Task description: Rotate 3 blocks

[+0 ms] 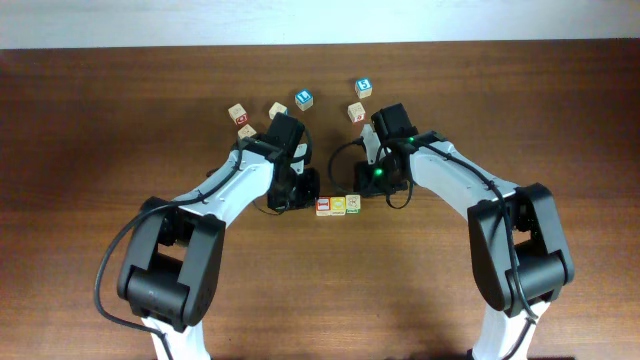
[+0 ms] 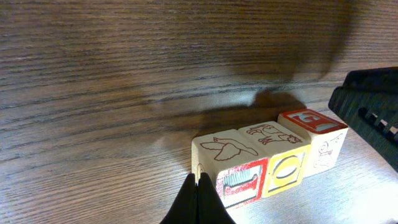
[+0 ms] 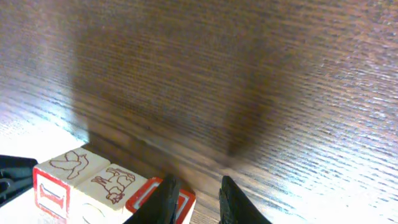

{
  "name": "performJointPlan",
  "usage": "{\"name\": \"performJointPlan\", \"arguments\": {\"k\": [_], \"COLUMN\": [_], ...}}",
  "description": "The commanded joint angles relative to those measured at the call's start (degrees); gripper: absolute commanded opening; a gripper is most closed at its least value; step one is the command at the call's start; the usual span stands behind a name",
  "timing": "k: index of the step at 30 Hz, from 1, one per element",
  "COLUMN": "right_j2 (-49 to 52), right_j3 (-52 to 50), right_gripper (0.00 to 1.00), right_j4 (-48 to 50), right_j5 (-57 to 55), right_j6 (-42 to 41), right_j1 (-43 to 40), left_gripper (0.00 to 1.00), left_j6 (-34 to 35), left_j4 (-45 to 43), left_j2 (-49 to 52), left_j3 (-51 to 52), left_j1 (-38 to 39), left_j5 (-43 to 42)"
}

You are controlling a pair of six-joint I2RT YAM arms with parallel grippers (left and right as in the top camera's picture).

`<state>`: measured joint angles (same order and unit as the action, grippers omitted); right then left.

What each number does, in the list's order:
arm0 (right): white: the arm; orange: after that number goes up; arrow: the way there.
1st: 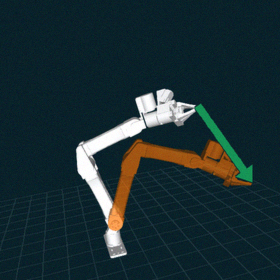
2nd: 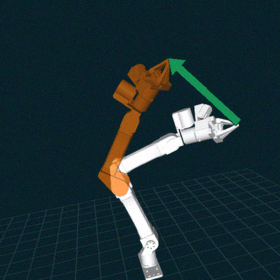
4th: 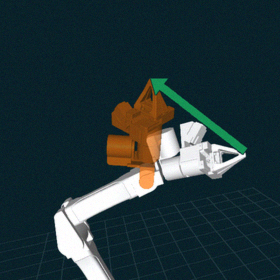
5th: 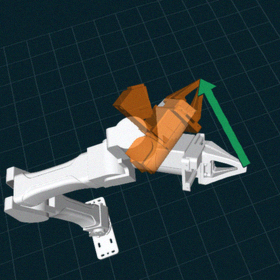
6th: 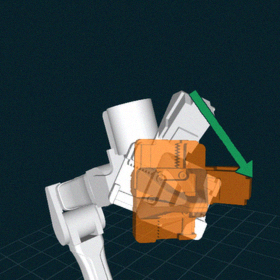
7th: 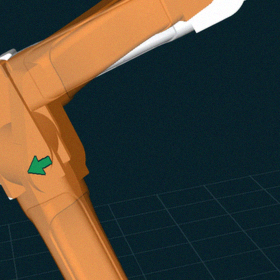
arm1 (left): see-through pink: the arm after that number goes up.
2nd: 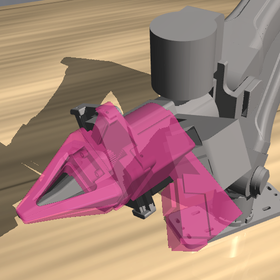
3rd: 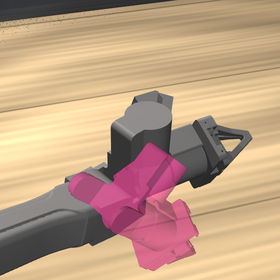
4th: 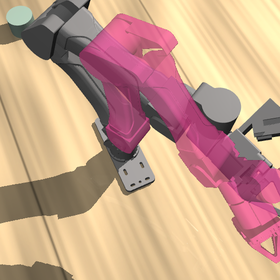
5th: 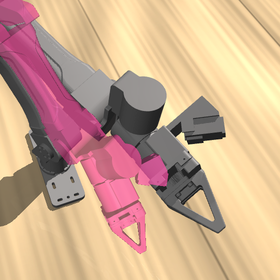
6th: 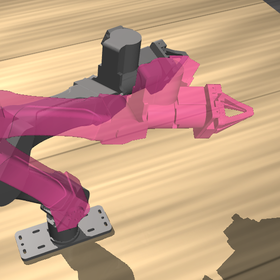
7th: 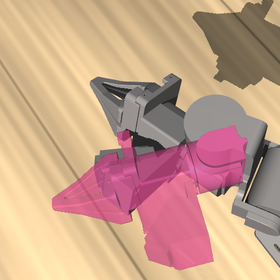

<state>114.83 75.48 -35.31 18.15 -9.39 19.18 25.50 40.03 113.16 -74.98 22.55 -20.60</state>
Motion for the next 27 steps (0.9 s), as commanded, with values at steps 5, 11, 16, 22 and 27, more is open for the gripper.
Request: {"name": "performJointPlan", "arguments": {"k": [5,11,16,22,27], "right_j2": [0.85,0.85,0.85,0.85,0.83], "right_j3": [0.37,0.37,0.37,0.37,0.39], "right_gripper": [0.24,0.24,0.24,0.24,0.25], "right_j4": [-0.24,-0.44,-0.9,-1.36,0.07], "right_j5": [1.2,2.89,2.89,2.89,2.91], "right_j6": [1.7,3.41,3.43,3.65,3.63], "right_j1": [0.37,0.37,0.37,0.37,0.35], "left_gripper": [0.0,0.0,0.0,0.0,0.0], "left_j6": [-0.94,-0.94,-0.94,-0.94,-0.94], "left_j4": [0.13,0.13,0.13,0.15,0.48], "left_j2": [0.42,0.42,0.42,0.42,0.42], "left_j3": [0.17,0.17,0.17,0.17,0.17], "left_j1": [0.17,0.17,0.17,0.17,0.17], "left_j5": [0.0,0.02,0.0,0.0,0.02]}}
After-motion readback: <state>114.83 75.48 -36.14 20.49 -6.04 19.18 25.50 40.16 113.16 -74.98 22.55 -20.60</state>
